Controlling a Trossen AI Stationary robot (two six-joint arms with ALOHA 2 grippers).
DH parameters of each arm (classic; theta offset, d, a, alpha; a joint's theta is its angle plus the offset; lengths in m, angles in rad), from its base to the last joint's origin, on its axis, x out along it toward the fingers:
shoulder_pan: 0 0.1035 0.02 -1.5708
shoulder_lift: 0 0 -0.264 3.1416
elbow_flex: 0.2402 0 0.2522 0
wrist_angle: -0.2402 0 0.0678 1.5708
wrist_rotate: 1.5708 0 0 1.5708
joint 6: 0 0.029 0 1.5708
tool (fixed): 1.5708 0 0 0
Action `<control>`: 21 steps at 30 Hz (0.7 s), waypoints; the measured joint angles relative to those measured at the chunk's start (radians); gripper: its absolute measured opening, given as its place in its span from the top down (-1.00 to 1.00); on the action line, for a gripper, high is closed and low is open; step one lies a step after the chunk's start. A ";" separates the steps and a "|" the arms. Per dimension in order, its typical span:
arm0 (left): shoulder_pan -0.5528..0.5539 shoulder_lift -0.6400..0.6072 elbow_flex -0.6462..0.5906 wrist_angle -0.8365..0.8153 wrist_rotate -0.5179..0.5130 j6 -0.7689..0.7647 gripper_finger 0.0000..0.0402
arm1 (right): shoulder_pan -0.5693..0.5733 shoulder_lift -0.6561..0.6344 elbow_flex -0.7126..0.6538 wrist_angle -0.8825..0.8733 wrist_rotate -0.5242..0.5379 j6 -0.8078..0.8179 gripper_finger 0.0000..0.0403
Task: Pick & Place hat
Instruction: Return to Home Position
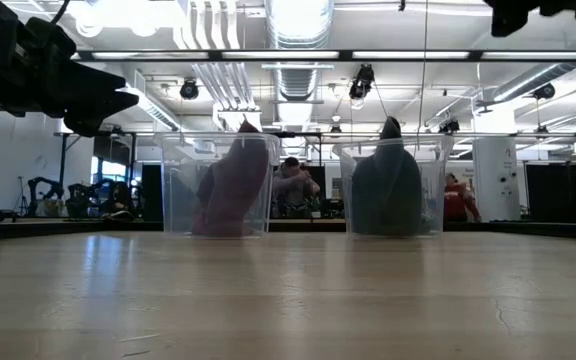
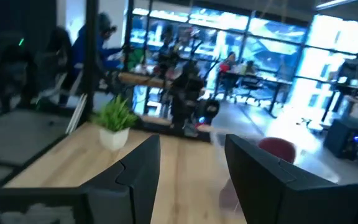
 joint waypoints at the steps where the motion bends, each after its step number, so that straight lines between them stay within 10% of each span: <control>1: 0.000 0.000 0.000 0.000 0.000 0.000 -0.01 | 0.012 -0.011 -0.018 -0.003 0.000 -0.012 0.12; 21: 0.000 0.000 0.000 0.000 0.001 0.000 -0.01 | 0.051 -0.214 -0.407 0.293 0.001 0.004 0.12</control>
